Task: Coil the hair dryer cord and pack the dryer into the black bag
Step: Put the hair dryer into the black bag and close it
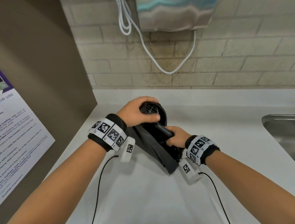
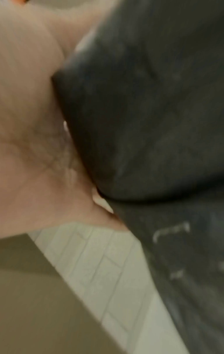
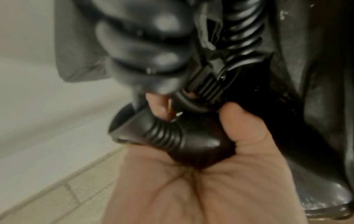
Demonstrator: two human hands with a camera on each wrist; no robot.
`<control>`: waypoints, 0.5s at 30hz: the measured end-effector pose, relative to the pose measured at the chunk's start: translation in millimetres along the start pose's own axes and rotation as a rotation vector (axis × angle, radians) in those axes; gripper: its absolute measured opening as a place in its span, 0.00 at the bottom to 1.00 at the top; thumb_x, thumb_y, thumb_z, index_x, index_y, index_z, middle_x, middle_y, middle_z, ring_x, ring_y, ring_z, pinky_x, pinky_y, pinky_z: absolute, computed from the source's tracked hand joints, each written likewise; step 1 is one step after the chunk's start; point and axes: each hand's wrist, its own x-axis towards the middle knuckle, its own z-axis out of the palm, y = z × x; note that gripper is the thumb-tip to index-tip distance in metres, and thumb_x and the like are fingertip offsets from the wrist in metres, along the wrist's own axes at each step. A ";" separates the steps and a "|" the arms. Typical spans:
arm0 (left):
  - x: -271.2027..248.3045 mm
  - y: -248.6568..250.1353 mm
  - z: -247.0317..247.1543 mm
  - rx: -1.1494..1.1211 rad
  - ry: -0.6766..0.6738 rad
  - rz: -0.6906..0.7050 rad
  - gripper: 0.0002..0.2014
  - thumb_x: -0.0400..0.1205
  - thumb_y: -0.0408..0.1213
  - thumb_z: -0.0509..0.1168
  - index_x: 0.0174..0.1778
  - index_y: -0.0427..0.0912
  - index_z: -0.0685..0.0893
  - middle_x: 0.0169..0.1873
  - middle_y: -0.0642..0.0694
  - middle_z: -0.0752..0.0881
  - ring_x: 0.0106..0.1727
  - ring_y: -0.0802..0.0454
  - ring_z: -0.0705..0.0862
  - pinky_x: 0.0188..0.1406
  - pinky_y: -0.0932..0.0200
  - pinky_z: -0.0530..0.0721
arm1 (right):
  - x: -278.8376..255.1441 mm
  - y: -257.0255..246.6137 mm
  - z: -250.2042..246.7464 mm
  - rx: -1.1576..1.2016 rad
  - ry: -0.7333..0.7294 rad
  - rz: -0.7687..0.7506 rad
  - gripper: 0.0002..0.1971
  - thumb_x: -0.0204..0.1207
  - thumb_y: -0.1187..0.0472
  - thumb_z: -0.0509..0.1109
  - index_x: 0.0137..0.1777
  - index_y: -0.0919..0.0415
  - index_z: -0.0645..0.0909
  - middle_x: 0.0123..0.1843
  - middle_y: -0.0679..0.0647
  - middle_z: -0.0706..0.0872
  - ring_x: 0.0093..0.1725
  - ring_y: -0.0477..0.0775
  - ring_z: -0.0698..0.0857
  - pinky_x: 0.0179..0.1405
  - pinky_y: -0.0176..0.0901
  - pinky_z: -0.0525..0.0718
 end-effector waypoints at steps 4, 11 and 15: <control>-2.5 -12.4 0.9 0.198 -0.034 0.039 0.41 0.60 0.35 0.81 0.67 0.56 0.69 0.59 0.50 0.78 0.59 0.54 0.79 0.63 0.57 0.79 | 1.0 1.6 5.3 0.016 -0.029 -0.020 0.19 0.65 0.73 0.70 0.54 0.53 0.78 0.41 0.53 0.82 0.47 0.59 0.82 0.51 0.48 0.80; -2.6 -26.7 -6.0 0.216 0.049 -0.008 0.31 0.56 0.39 0.76 0.54 0.54 0.73 0.48 0.49 0.82 0.50 0.50 0.83 0.51 0.50 0.85 | -2.0 0.1 3.7 -0.052 -0.297 0.078 0.33 0.63 0.62 0.72 0.67 0.39 0.68 0.58 0.54 0.80 0.61 0.59 0.80 0.64 0.54 0.77; -2.4 -39.6 -14.4 0.187 0.095 -0.042 0.29 0.60 0.32 0.78 0.53 0.52 0.74 0.47 0.47 0.83 0.48 0.48 0.83 0.46 0.58 0.85 | -9.7 7.0 -3.4 -0.408 -0.326 0.081 0.33 0.72 0.49 0.72 0.75 0.42 0.61 0.63 0.52 0.78 0.67 0.58 0.76 0.68 0.51 0.72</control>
